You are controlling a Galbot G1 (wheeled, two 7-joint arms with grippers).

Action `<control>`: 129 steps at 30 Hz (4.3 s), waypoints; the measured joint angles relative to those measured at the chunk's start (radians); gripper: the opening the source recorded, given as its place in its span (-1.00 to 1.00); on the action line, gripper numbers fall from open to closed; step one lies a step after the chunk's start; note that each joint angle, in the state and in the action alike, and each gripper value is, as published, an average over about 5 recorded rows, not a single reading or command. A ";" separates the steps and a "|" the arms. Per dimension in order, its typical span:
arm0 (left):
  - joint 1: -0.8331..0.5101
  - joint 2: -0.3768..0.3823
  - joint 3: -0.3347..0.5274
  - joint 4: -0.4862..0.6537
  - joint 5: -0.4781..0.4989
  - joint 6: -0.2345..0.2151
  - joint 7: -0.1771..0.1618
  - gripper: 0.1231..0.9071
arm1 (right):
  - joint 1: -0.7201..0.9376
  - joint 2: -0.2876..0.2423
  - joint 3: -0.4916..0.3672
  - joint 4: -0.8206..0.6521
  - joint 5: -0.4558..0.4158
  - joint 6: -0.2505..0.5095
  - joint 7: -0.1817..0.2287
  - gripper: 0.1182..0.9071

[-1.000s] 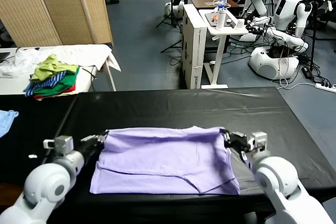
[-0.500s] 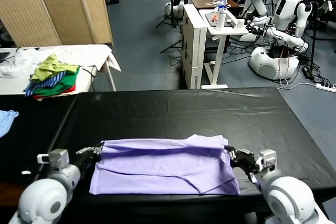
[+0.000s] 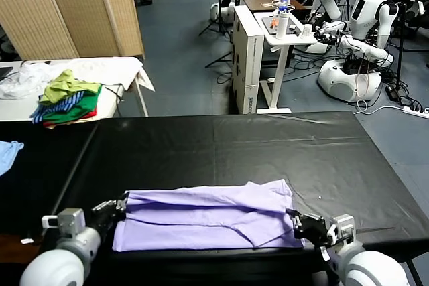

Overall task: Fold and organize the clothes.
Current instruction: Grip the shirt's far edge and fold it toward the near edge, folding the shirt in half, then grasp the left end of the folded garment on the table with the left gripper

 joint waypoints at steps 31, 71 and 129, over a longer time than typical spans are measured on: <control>0.187 -0.130 0.047 0.038 0.447 -0.279 0.064 0.03 | 0.001 -0.026 -0.045 0.010 0.001 0.000 -0.003 -0.94; -0.130 -0.044 0.025 0.169 -0.061 0.040 -0.067 1.00 | 0.344 0.070 -0.097 -0.240 0.078 0.000 0.058 0.99; -0.365 -0.080 0.140 0.386 0.104 -0.093 0.102 -0.82 | 0.505 0.159 -0.143 -0.500 -0.084 0.225 -0.126 -0.52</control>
